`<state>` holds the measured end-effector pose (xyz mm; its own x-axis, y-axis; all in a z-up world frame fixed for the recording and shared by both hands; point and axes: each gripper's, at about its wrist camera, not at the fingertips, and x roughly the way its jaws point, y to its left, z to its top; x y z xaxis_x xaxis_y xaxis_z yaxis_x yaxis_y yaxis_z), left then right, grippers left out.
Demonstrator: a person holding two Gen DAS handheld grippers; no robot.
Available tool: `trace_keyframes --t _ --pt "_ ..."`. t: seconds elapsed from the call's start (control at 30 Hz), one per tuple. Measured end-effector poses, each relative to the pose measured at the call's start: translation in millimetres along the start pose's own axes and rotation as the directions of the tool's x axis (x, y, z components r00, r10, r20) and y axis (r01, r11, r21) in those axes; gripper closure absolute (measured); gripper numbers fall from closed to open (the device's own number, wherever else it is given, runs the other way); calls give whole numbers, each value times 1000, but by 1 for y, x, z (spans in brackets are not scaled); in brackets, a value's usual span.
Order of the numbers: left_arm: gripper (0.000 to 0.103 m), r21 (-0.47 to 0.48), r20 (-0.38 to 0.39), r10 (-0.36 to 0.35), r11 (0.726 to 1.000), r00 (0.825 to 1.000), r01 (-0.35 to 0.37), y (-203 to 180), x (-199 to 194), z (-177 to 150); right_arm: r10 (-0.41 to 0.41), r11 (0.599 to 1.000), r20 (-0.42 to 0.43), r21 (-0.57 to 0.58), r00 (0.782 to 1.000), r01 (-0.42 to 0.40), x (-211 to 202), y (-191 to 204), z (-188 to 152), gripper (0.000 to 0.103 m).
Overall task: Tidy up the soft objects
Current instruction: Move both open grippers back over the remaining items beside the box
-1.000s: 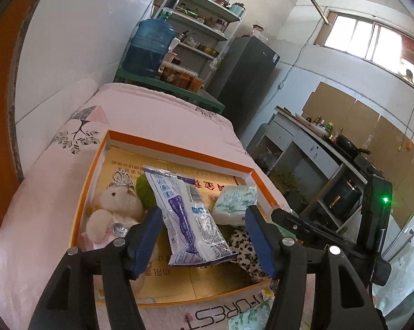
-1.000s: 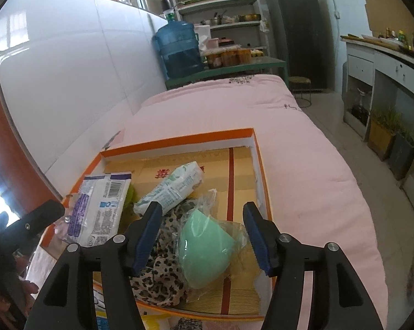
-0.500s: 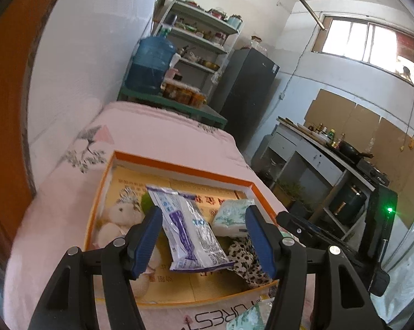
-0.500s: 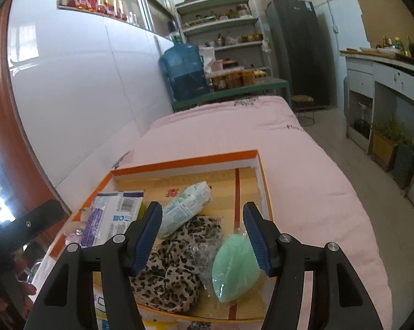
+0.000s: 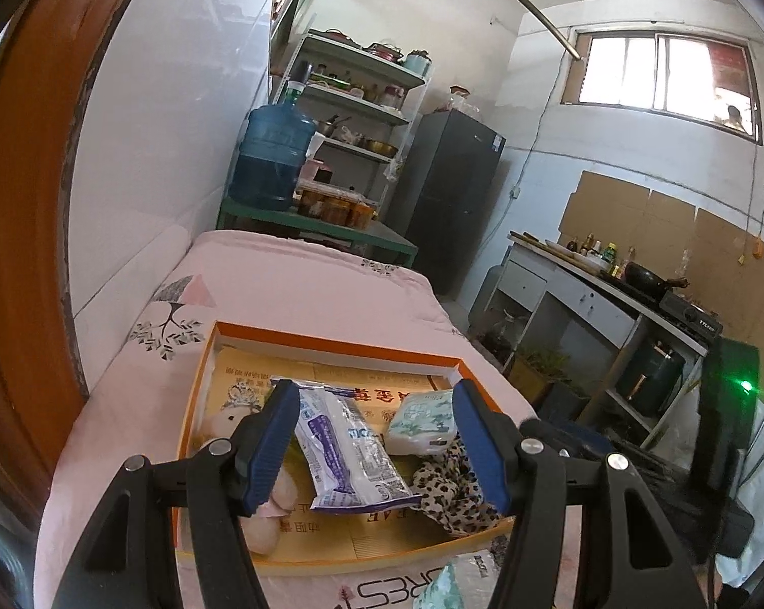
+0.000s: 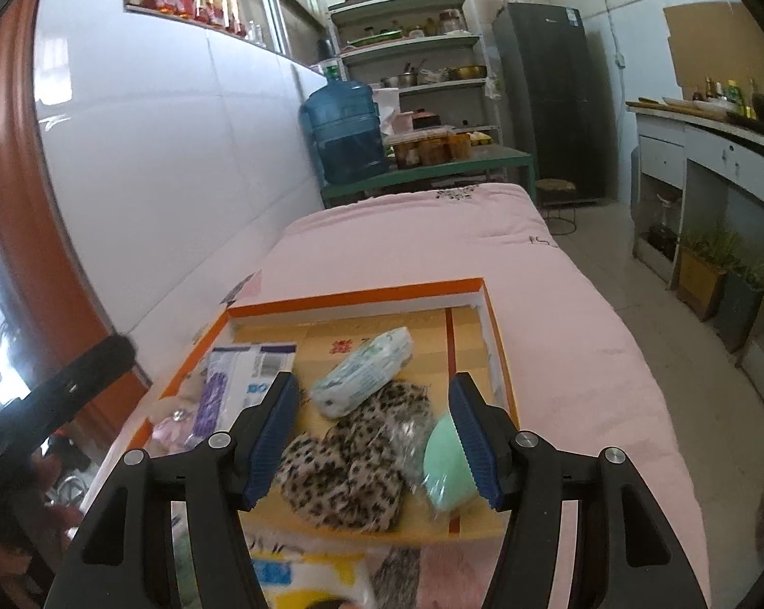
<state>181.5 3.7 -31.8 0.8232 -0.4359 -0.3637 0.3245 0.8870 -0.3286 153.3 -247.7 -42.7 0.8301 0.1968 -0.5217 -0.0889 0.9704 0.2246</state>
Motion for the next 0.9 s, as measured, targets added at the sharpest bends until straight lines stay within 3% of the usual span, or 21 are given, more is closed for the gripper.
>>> trace_keyframes --t 0.23,0.47,0.73,0.9 --pt "41 -20 21 7 1000 1000 -6 0 -9 1 -5 1000 -22 -5 1000 4 -28 14 -23 40" --pt "41 26 42 36 999 998 -37 -14 -22 -1 -10 1000 -50 -20 999 9 -51 22 -41 40" --pt "41 -23 -45 32 999 998 -33 -14 -35 -10 1 1000 -70 -23 998 -3 -72 21 -54 40" --pt "41 -17 -58 55 998 997 -56 -19 -59 -21 16 999 -60 -40 998 -19 -81 30 -54 40"
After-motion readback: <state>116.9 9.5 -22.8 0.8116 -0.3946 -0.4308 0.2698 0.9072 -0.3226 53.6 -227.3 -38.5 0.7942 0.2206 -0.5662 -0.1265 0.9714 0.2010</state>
